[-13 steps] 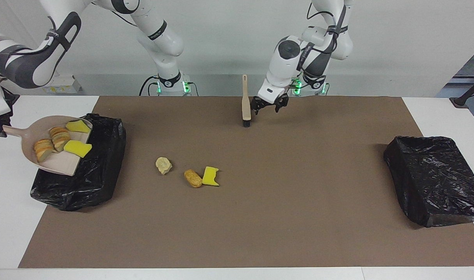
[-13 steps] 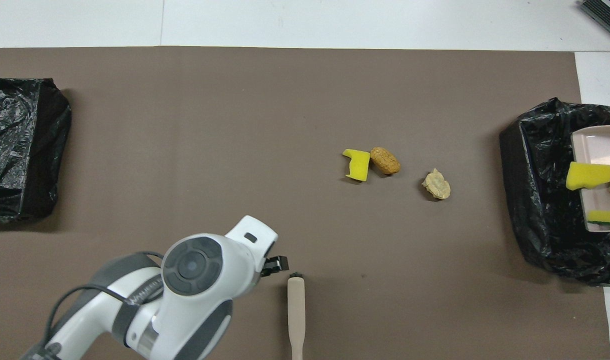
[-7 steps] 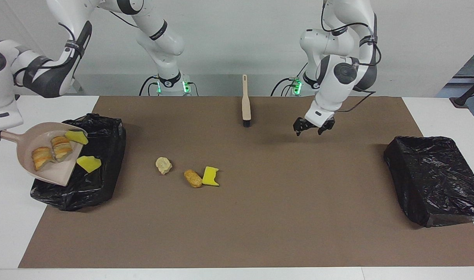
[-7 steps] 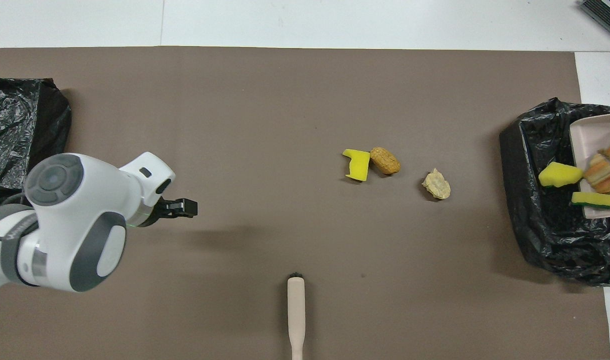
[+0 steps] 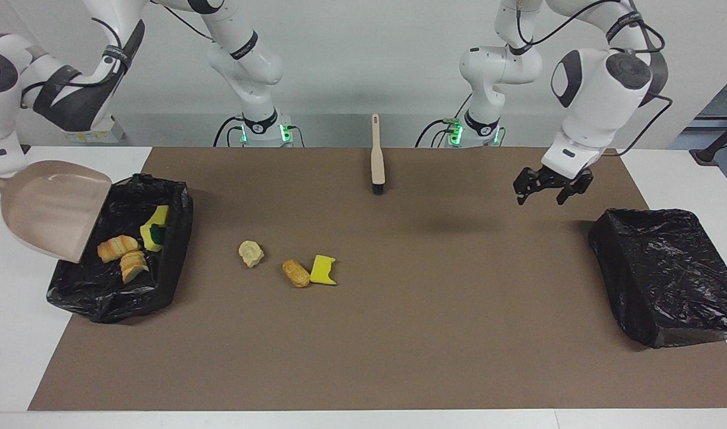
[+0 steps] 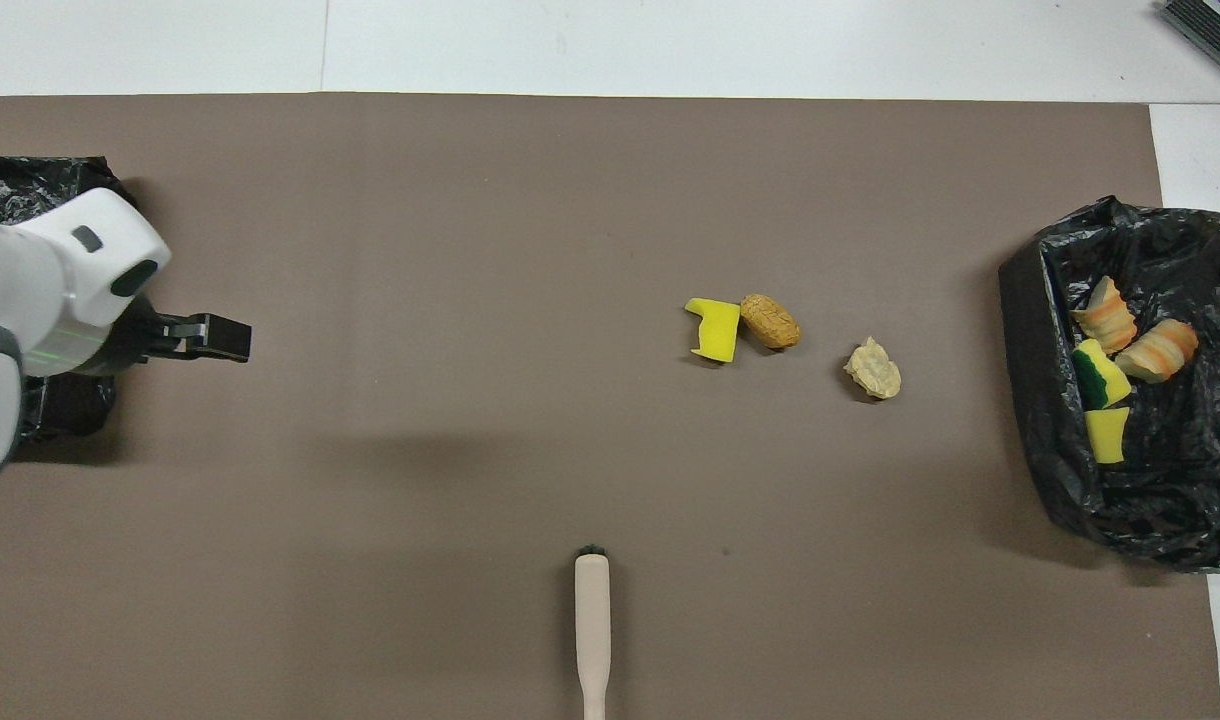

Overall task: Sweep and dump trash in bin
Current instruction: 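Tip the dustpan into the bin while the left gripper withdraws, then bring the empty dustpan back toward the remaining pieces with the right gripper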

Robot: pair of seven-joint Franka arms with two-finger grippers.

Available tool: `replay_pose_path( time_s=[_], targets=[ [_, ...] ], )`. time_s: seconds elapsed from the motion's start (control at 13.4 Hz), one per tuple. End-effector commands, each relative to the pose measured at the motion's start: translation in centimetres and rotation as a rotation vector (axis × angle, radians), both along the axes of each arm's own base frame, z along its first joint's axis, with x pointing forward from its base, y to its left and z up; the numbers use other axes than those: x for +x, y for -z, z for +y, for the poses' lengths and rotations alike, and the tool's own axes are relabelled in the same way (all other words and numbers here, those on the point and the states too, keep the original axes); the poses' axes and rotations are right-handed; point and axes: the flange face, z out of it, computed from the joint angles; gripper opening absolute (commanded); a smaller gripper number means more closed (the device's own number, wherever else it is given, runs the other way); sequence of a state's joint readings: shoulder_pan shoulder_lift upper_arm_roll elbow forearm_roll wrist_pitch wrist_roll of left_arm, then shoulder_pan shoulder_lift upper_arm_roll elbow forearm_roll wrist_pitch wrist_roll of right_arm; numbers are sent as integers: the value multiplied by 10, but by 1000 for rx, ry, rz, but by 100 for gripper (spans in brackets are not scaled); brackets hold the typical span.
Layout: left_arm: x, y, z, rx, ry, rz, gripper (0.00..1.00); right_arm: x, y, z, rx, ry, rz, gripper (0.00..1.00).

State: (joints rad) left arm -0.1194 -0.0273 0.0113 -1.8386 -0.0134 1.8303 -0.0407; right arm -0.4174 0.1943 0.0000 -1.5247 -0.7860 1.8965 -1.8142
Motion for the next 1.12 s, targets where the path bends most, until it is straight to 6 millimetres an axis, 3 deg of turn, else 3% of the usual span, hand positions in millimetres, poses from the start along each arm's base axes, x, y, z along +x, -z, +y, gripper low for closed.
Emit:
replay_pose_path(
  time_s=[0.0,0.15,0.3,0.45,0.52,0.67,0.89,1.04],
  targets=[
    [6,-44,27,20,54,9,100,-1,-2,25,81,7,1,0],
    [3,-72,32,17,62,3,100,7,6,48,201,18,-55,0],
    [-1,-88,43,6,43,11,100,18,13,84,247,59,-87,0],
    [-8,-108,54,-37,19,18,100,19,20,121,318,251,-183,0],
    [-10,-110,55,-37,19,21,100,18,27,148,321,374,-241,0],
    [-13,-111,54,-35,19,20,100,21,32,200,331,457,-301,0],
    [-16,-108,50,-37,26,29,100,27,41,255,429,603,-368,0],
    [-16,-107,50,-37,31,32,100,34,56,311,455,726,-420,0]
  ],
)
